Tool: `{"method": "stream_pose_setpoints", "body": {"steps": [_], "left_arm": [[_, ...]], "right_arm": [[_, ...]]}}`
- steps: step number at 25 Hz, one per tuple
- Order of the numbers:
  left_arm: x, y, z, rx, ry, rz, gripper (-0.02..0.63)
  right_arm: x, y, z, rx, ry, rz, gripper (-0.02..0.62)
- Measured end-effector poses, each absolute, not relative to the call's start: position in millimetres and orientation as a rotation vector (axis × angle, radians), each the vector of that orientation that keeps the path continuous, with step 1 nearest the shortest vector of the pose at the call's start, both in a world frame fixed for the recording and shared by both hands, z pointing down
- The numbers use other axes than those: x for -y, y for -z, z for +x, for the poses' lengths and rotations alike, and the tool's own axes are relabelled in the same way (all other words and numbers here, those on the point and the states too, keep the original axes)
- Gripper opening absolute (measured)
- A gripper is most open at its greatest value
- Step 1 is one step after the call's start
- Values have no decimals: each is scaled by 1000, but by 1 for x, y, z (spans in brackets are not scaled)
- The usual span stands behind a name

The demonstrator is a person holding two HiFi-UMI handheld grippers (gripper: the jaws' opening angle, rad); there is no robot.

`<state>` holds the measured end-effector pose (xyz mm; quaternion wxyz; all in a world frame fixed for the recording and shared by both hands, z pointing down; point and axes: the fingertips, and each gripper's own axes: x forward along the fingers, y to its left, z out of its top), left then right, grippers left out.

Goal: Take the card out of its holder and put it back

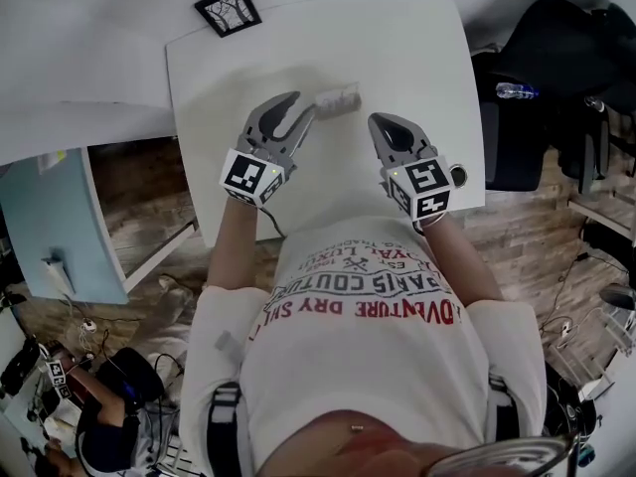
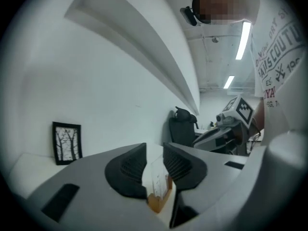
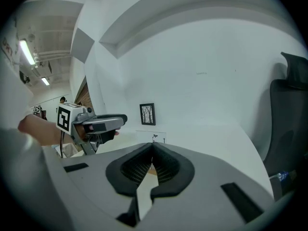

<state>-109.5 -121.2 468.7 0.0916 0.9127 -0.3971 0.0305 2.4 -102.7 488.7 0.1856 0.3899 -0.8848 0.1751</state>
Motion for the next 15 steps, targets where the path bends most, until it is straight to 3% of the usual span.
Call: {"method": "stream_pose_setpoints", "body": {"steps": [1, 2, 15], "left_arm": [[119, -464, -116, 1267, -66, 2675, 79], [116, -460, -123, 1346, -38, 2637, 52], [83, -422, -141, 1864, -246, 2332, 29]], "right_arm": [[103, -487, 2, 2500, -490, 1098, 21], [102, -485, 1, 2507, -486, 1097, 21], [103, -436, -5, 2701, -324, 1201, 20]]}}
